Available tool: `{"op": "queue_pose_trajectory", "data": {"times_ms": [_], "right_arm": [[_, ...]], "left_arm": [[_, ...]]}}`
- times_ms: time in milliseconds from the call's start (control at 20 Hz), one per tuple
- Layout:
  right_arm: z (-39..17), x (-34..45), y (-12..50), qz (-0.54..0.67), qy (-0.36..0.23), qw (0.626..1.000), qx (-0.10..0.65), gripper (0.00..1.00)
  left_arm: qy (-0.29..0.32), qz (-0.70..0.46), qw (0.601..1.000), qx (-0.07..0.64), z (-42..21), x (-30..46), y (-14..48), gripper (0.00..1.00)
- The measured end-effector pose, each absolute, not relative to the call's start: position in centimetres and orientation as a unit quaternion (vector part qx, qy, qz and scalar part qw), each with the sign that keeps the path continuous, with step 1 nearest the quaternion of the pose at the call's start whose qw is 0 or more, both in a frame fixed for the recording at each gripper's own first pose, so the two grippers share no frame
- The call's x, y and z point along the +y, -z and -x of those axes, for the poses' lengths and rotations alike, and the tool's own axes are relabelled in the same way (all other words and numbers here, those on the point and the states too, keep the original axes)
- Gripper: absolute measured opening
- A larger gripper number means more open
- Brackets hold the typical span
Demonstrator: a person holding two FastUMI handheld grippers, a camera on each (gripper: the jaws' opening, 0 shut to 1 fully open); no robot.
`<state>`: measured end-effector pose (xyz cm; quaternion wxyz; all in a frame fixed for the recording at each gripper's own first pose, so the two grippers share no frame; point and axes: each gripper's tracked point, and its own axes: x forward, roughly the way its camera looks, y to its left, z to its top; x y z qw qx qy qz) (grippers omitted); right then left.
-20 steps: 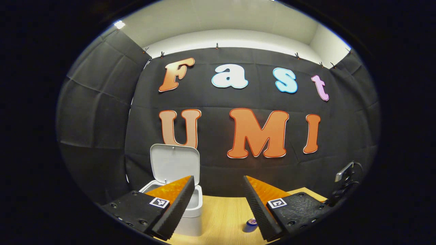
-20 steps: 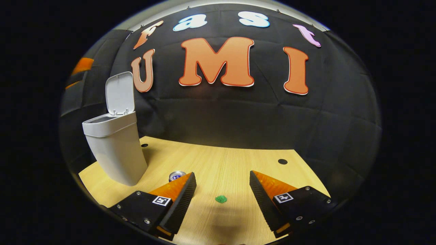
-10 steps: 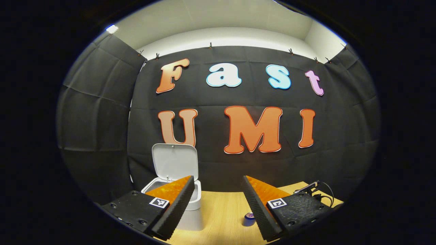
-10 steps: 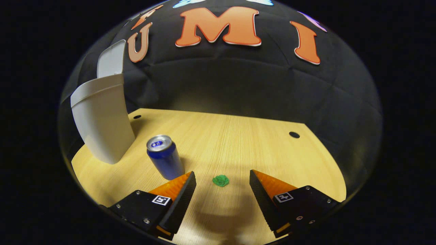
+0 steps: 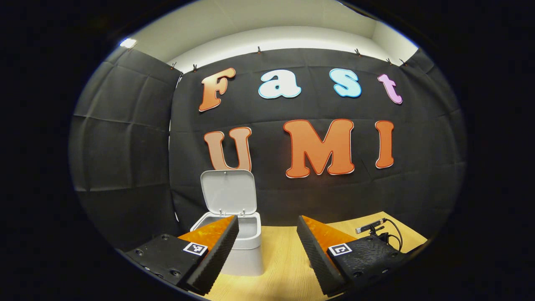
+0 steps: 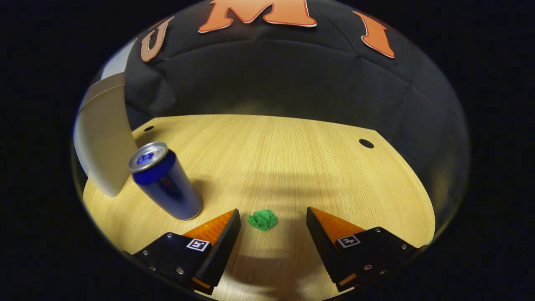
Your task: Press the lid of the desktop garbage bin to open it, pick up the crumpled paper on the desktop and throw it into the bin, then pick up the pop can on the desktop and drop it into the bin, and finally close the garbage bin lid.
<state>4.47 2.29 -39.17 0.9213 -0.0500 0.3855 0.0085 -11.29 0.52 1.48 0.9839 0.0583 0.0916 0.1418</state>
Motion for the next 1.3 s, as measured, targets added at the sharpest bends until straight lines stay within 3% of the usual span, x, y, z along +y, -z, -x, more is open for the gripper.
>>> {"op": "queue_pose_trajectory", "data": {"times_ms": [200, 250, 300, 350, 550, 650, 950, 1300], "right_arm": [[-4.7, 2.9, 40.4, 0.049, -0.011, 0.916, 0.397, 0.88], [-4.7, 3.1, 40.5, 0.046, -0.012, 0.915, 0.4, 0.82], [-4.5, 3.4, 40.6, 0.042, -0.014, 0.914, 0.403, 0.7], [-4.2, 3.6, 40.9, 0.042, -0.015, 0.911, 0.41, 0.7], [-3.7, 3.8, 40.7, 0.049, -0.022, 0.907, 0.417, 0.42], [-3.6, 3.8, 40.5, 0.049, -0.024, 0.904, 0.424, 0.33], [-3.3, 3.8, 38.2, 0.013, -0.026, 0.906, 0.422, 0.19], [-4.5, 5.9, 26.2, 0.013, -0.071, 0.946, 0.315, 0.18]], "left_arm": [[-0.143, -0.059, 0.982, 0.106, 11.3, 0.6, -0.8, 0.9], [-0.144, -0.058, 0.982, 0.108, 11.3, 0.7, -0.7, 0.89], [-0.144, -0.058, 0.982, 0.11, 11.5, 0.7, -0.6, 0.89], [-0.144, -0.058, 0.982, 0.111, 11.5, 0.7, -0.6, 0.89], [-0.145, -0.052, 0.982, 0.111, 11.4, 0.6, -0.5, 0.89], [-0.141, -0.05, 0.982, 0.111, 11.3, 0.5, -0.4, 0.89], [-0.128, -0.046, 0.985, 0.107, 11.2, 0.2, -0.2, 0.89], [-0.126, -0.02, 0.987, 0.097, 11.3, 1.4, 0.0, 0.89]]}}
